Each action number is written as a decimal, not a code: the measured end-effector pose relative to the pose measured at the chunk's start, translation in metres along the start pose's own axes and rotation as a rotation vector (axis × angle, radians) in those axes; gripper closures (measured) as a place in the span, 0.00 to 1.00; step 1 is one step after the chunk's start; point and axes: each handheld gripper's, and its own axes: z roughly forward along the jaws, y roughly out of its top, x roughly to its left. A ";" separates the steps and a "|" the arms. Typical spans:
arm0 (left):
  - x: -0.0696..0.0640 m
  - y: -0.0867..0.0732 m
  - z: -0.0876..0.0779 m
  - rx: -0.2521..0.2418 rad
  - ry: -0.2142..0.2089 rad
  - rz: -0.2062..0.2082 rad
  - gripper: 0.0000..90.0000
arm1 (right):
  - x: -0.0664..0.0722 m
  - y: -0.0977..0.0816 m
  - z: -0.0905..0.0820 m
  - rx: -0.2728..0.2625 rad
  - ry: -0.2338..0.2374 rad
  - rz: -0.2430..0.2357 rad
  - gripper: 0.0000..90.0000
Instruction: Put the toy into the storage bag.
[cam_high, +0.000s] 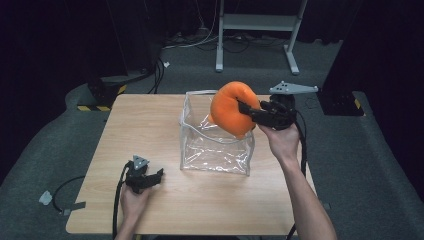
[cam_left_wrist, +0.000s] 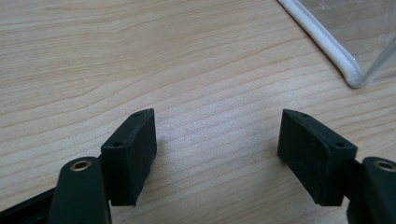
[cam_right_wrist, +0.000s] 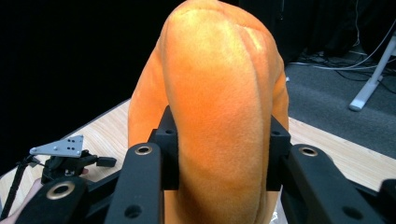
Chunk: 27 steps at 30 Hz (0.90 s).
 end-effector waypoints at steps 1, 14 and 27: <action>0.000 0.000 0.000 -0.001 0.000 -0.002 0.31 | 0.000 0.000 0.002 0.002 0.002 -0.001 0.69; 0.000 0.000 0.000 -0.002 0.000 -0.003 0.31 | 0.006 0.000 0.018 0.029 0.013 -0.011 0.68; 0.000 0.000 0.000 -0.002 -0.001 -0.003 0.31 | 0.008 -0.005 0.032 0.068 0.005 -0.021 0.68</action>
